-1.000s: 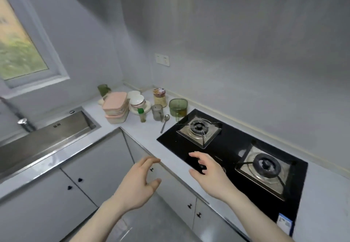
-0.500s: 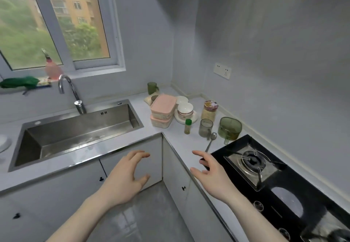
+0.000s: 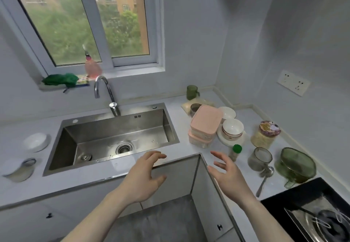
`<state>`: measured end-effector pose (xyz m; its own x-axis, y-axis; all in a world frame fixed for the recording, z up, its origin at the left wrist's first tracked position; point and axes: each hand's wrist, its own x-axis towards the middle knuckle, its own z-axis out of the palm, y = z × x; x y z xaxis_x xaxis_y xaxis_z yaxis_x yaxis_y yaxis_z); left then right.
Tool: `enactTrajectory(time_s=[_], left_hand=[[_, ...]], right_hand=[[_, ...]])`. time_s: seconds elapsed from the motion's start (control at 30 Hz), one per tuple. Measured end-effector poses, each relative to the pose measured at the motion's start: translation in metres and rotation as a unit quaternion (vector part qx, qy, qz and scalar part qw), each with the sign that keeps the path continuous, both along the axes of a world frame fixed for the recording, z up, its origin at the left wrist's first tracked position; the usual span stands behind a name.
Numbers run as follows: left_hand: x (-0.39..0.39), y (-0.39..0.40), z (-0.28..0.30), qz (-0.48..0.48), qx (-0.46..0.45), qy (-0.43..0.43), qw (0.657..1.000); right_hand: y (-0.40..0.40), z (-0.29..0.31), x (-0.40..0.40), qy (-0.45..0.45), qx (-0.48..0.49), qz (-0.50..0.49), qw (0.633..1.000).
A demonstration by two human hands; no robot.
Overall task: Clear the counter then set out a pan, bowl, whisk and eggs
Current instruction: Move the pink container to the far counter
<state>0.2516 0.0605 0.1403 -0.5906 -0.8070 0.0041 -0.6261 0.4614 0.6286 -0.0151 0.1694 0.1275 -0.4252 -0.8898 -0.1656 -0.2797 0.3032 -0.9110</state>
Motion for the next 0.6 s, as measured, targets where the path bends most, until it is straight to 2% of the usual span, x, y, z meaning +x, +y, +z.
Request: enactTrajectory(time_s=[0.13,0.27,0.6], left_hand=[[-0.006,-0.048,-0.005,0.006,0.013,0.01,1.0],[-0.028,-0.099,-0.014,-0.015,0.042,0.016,0.999],[-0.128,-0.257,-0.034,-0.099,0.188,-0.031,0.977]], right_hand=[[-0.053,0.0,0.0,0.0,0.001,0.014,1.0],[-0.077,-0.013,-0.007,-0.007,0.014,-0.014,1.0],[-0.133,-0.031,-0.036,-0.027,0.045,-0.183,0.982]])
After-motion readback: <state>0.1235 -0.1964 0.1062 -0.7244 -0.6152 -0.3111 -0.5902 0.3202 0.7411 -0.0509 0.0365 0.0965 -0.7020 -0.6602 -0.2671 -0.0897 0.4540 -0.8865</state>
